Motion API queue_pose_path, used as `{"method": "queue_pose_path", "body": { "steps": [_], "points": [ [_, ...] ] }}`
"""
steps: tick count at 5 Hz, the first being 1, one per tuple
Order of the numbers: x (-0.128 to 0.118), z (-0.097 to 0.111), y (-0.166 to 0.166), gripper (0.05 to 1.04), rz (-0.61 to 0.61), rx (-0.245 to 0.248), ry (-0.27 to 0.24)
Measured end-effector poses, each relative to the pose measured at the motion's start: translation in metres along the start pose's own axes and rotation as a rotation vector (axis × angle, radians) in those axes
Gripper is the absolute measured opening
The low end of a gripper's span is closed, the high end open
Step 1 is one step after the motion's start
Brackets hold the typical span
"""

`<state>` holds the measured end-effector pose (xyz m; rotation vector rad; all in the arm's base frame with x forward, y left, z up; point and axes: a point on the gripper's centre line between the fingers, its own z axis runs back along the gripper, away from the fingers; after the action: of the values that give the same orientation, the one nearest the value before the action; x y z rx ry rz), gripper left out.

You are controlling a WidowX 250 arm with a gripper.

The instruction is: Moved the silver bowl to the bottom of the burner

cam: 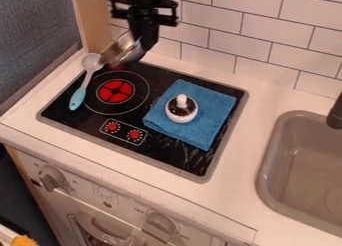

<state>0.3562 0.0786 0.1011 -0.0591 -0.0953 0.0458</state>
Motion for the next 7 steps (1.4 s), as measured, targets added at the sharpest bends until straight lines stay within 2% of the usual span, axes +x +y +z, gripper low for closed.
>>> {"method": "queue_pose_path", "body": {
  "steps": [1,2,3,4,5,6,7],
  "points": [
    [-0.039,-0.009,0.003,0.072,-0.012,0.001,0.036],
    [-0.069,-0.033,0.001,0.072,-0.030,-0.002,0.100],
    [-0.082,-0.045,0.005,0.072,-0.037,0.028,0.122],
    [-0.086,-0.054,0.008,0.112,-0.040,0.044,0.137],
    [-0.091,-0.063,0.010,0.302,-0.038,0.034,0.184],
    [-0.091,-0.062,0.008,0.588,-0.025,0.017,0.183],
    [-0.088,-0.042,0.000,0.888,-0.036,-0.010,0.127]
  ]
}}
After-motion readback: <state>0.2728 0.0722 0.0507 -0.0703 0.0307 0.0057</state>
